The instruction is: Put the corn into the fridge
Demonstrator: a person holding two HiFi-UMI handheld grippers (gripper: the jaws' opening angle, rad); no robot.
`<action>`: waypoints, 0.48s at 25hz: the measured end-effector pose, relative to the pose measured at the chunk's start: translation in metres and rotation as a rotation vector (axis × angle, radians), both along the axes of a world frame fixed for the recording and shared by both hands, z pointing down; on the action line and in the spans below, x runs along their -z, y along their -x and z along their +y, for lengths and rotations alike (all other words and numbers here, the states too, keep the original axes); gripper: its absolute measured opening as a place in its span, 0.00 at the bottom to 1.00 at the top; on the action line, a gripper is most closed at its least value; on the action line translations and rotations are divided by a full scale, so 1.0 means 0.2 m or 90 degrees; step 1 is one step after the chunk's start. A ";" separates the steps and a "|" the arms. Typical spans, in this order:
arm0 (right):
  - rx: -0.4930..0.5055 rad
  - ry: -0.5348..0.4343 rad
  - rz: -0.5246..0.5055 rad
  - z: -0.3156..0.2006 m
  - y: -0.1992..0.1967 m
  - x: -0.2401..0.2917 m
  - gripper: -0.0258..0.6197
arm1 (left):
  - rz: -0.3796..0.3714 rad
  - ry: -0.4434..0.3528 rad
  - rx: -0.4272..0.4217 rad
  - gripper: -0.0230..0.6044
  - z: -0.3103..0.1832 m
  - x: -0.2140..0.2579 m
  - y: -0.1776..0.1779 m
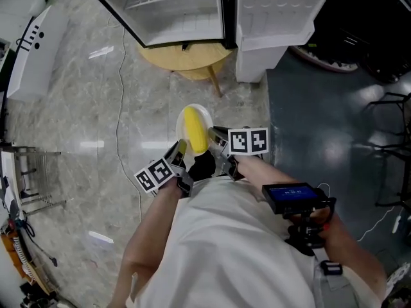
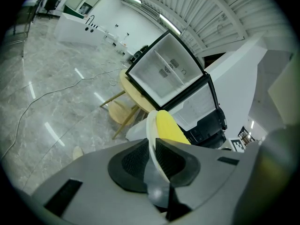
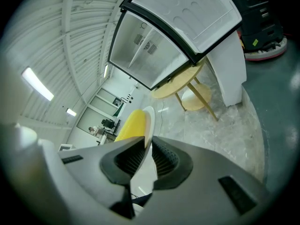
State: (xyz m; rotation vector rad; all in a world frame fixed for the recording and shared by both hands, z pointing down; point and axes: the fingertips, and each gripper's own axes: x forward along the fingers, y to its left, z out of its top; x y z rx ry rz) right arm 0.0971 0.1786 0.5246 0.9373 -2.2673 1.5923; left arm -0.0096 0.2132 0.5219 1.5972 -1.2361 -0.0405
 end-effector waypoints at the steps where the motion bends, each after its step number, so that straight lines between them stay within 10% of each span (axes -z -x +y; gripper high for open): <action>1: 0.001 0.001 0.000 0.00 0.01 -0.01 0.12 | -0.001 0.003 0.002 0.11 0.00 -0.01 0.01; 12: 0.012 0.013 0.003 -0.04 0.05 -0.04 0.12 | 0.000 0.021 0.008 0.11 -0.04 -0.04 0.05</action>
